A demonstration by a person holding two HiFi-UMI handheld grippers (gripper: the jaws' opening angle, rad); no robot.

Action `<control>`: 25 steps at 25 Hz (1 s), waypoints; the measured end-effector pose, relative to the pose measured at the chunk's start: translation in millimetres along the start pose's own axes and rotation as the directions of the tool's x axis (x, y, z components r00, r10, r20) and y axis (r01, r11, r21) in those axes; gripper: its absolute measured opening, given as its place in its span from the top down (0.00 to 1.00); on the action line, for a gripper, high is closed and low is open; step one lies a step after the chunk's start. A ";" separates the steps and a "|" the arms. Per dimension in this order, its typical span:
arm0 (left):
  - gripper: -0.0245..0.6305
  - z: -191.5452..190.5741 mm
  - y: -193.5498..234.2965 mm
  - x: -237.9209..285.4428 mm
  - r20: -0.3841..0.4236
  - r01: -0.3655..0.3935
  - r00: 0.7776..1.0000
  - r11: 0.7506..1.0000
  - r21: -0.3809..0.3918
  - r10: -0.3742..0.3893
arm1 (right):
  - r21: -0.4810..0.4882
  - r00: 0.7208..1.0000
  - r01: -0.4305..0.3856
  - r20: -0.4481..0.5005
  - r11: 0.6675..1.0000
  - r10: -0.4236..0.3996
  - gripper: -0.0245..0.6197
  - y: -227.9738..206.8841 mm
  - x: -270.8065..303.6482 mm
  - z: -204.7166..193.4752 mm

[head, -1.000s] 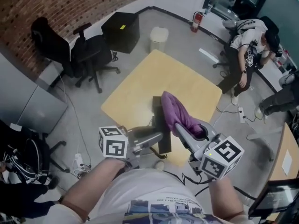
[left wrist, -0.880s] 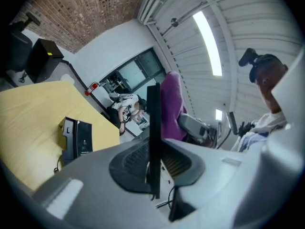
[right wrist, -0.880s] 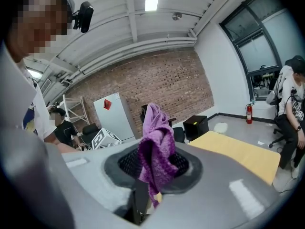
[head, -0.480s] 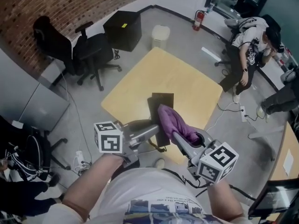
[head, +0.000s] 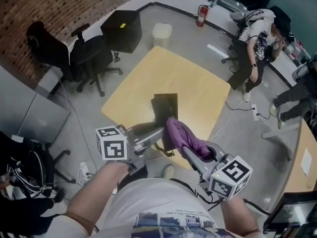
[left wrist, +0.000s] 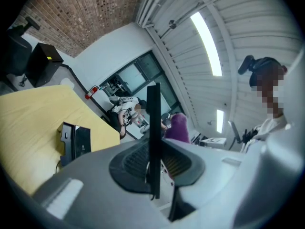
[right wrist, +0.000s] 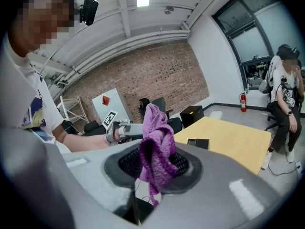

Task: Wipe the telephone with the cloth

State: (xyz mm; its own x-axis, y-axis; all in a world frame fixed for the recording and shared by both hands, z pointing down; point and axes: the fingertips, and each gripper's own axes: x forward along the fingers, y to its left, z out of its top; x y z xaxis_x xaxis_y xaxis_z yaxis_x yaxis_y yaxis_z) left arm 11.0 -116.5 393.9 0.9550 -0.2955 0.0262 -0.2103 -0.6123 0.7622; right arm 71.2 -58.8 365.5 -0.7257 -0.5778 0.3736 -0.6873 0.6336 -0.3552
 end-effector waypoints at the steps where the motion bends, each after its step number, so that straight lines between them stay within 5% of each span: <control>1: 0.84 -2.9 0.5 2.8 -0.010 0.000 1.000 1.000 0.003 0.000 | -0.006 1.000 0.004 0.012 1.000 -0.004 0.83 -0.8 -0.5 6.1; 11: 0.84 -26.7 -2.5 22.2 -0.080 0.034 0.996 0.999 0.008 -0.034 | -0.042 0.995 0.018 0.095 0.999 -0.013 0.83 -10.8 20.4 65.7; 25: 0.84 -1.5 6.4 12.7 -0.009 0.029 1.000 1.000 -0.004 -0.029 | 0.019 1.000 -0.013 0.016 1.000 0.013 0.83 -10.6 34.5 31.7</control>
State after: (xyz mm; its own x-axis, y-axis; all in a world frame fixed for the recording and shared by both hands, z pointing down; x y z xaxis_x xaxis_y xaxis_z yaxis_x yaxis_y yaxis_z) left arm 22.1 -123.1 400.1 0.9627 -0.2705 0.0100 -0.1816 -0.6178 0.7651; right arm 52.4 -101.8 355.0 -0.7346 -0.5779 0.3553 -0.6784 0.6312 -0.3760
